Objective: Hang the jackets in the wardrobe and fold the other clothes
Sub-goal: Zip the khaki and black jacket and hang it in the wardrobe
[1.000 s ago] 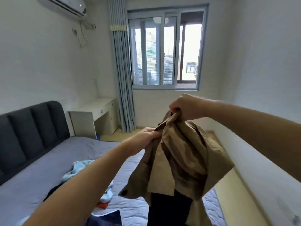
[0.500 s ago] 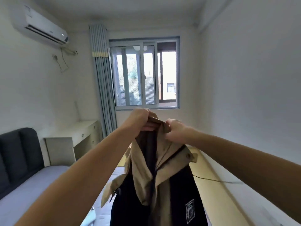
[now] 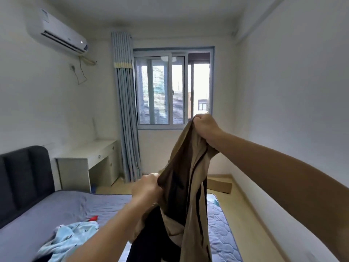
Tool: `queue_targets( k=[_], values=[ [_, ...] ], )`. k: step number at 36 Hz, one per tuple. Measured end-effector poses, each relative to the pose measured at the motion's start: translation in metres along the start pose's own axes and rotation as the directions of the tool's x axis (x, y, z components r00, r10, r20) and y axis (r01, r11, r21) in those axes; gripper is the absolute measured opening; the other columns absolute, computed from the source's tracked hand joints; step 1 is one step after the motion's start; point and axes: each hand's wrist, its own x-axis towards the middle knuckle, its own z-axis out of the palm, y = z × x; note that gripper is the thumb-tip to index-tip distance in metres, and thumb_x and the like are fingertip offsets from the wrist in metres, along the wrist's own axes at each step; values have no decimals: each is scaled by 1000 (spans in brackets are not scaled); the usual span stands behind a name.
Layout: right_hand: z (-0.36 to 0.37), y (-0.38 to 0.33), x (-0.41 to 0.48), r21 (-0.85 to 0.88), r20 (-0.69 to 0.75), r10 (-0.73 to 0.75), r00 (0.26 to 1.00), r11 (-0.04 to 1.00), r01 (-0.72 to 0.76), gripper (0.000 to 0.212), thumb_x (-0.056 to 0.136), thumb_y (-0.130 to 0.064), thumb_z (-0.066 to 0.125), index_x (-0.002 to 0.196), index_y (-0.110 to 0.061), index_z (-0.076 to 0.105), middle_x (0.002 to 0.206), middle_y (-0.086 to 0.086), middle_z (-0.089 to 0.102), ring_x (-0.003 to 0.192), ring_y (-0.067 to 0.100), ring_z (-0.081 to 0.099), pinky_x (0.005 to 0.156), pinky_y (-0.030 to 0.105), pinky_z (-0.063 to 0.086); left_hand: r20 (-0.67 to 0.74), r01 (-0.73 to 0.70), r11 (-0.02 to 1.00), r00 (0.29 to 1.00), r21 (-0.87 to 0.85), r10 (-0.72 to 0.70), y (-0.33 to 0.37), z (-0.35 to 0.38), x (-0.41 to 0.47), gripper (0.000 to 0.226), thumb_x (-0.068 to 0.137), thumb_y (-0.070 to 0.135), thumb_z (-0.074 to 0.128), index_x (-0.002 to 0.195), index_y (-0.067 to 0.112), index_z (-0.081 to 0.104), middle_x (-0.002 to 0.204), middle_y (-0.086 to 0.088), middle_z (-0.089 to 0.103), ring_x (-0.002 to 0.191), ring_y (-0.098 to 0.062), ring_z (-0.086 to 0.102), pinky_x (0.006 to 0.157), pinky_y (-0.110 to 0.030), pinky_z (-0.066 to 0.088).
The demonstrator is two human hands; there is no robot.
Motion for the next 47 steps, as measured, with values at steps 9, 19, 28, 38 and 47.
queue_targets(
  k=[9, 19, 28, 38, 47],
  values=[
    [-13, 33, 36, -80, -11, -67, 998, 995, 66, 33, 91, -5, 36, 92, 9, 66, 92, 21, 65, 87, 31, 58, 72, 31, 42, -80, 219, 893, 959, -393, -271, -20, -32, 64, 17, 84, -3, 41, 93, 7, 51, 87, -11, 55, 84, -28, 55, 64, -32, 37],
    [-87, 51, 84, -710, 333, -496, 802, 427, 559, 43, 81, -72, 47, 77, -29, 44, 57, -18, 40, 50, -1, 40, 50, 16, 22, -387, -431, 798, 710, 421, 588, -20, -128, 116, 42, 86, 55, 49, 84, 13, 51, 57, -2, 59, 45, -26, 57, 46, -23, 31],
    [-89, 62, 108, -819, 433, -398, 808, 200, 538, 28, 98, -49, 40, 86, -23, 44, 67, -8, 46, 51, 4, 37, 54, 21, 28, -250, -51, 827, 941, 560, 228, -17, -152, 153, 20, 94, 20, 44, 94, 16, 64, 97, -7, 67, 87, -27, 65, 71, -31, 48],
    [-77, 48, 109, -900, 67, -215, 974, 409, 152, 24, 98, -17, 40, 80, -18, 56, 71, -2, 54, 55, 11, 41, 54, 24, 30, -348, 220, 970, 922, 102, -173, -16, -146, 150, 30, 90, 7, 35, 105, 10, 61, 107, -17, 64, 89, -32, 58, 73, -35, 44],
    [-83, 26, 84, -317, 74, 283, 956, 916, -246, 16, 92, -6, 45, 93, 1, 59, 77, 13, 60, 61, 23, 55, 52, 21, 41, -162, 177, 711, 910, -680, -382, 5, -172, 134, 22, 90, -1, 38, 85, 1, 59, 96, -22, 57, 77, -31, 56, 64, -32, 46]
  ],
)
